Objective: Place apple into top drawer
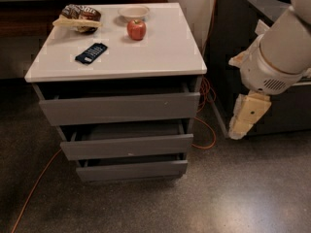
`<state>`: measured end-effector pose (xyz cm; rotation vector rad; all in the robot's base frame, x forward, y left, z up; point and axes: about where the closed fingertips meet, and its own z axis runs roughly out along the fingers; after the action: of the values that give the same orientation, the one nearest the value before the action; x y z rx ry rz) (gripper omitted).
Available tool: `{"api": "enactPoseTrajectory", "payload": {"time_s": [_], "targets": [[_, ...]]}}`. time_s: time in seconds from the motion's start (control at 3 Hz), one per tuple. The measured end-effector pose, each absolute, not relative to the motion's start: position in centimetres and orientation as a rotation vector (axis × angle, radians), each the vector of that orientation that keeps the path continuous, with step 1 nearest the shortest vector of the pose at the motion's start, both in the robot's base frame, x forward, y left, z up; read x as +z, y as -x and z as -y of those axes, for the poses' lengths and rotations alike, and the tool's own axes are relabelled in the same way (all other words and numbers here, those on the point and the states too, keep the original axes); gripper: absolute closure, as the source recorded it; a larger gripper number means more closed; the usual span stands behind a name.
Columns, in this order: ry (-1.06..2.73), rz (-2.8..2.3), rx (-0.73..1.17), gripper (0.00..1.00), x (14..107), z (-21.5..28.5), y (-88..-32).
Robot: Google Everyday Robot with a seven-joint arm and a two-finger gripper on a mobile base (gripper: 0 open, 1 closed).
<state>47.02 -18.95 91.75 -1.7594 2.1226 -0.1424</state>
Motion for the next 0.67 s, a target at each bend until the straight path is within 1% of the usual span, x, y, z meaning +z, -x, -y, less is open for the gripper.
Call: {"api": "enactPoseTrajectory", "payload": {"time_s": [0.33, 0.67], "targets": [[1.761, -2.043, -0.165, 0.00, 88.7, 18.8, -48.7], [1.719, -1.979, -0.135, 0.00, 86.5, 18.4, -50.8]]}}
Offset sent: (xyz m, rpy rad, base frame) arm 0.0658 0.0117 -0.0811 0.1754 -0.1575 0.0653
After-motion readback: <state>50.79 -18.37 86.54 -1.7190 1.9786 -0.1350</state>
